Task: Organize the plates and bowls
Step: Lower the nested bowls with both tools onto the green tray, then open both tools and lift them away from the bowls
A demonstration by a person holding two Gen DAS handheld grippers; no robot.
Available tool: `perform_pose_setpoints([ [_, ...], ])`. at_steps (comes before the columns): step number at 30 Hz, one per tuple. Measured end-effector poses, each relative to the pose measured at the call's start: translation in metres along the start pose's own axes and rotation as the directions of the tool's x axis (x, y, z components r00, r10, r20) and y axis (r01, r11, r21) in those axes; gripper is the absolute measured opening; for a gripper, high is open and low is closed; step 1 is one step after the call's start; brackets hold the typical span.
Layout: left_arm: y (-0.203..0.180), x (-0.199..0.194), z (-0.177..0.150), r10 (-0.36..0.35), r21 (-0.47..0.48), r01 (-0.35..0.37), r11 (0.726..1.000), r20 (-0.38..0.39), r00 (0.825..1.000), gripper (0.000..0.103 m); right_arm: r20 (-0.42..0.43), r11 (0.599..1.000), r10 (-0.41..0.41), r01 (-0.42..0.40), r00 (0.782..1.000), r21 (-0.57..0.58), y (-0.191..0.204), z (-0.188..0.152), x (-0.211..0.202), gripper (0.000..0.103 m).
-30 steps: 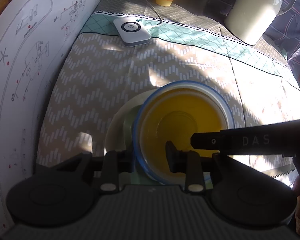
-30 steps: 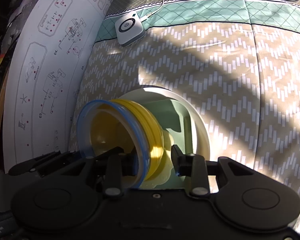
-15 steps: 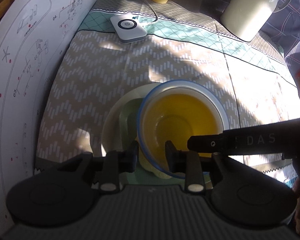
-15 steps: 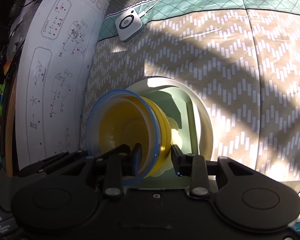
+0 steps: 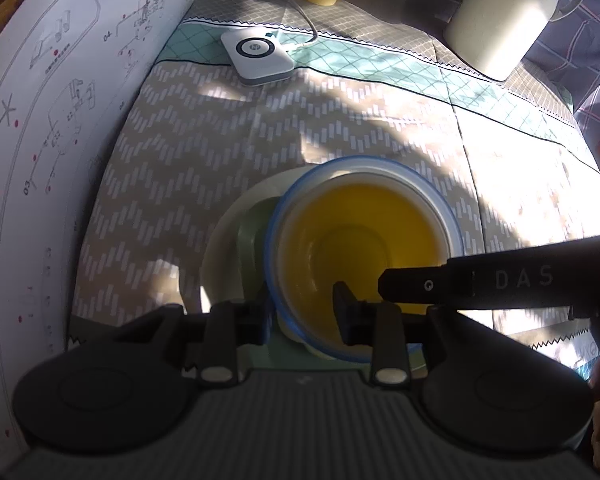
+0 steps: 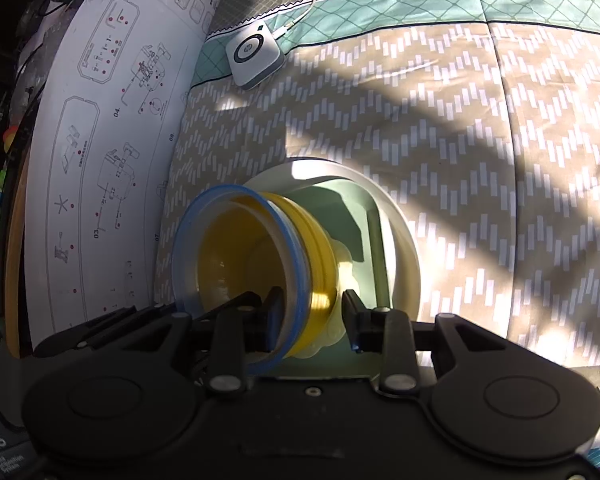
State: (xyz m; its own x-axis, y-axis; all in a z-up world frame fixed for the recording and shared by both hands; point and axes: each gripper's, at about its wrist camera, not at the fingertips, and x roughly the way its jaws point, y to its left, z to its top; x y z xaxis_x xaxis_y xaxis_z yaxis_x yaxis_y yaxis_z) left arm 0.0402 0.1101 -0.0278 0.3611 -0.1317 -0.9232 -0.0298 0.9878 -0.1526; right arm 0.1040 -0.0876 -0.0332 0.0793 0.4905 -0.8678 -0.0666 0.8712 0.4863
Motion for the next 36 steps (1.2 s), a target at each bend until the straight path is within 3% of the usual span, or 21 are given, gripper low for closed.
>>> perform_pose_setpoints([
  [11,0.001,0.000,-0.001,0.000,0.000,0.000,1.000,0.003,1.000,0.033,0.001,1.000,-0.001,0.001,1.000,-0.001,-0.001,-0.001,-0.001,0.034],
  [18,0.002,-0.002,-0.001,0.010,0.002,-0.010,1.000,0.016,1.000,0.044,0.013,1.000,-0.005,0.005,1.000,-0.005,0.000,-0.001,-0.005,0.034],
  [27,0.000,-0.015,-0.001,0.022,0.013,-0.023,1.000,0.077,0.997,0.070,0.069,1.000,-0.013,0.014,0.998,-0.011,0.001,-0.004,-0.020,0.069],
  [36,0.002,-0.021,-0.002,0.036,0.009,-0.037,0.999,0.095,0.995,0.076,0.092,1.000,-0.009,0.010,0.996,-0.007,-0.001,-0.006,-0.029,0.072],
])
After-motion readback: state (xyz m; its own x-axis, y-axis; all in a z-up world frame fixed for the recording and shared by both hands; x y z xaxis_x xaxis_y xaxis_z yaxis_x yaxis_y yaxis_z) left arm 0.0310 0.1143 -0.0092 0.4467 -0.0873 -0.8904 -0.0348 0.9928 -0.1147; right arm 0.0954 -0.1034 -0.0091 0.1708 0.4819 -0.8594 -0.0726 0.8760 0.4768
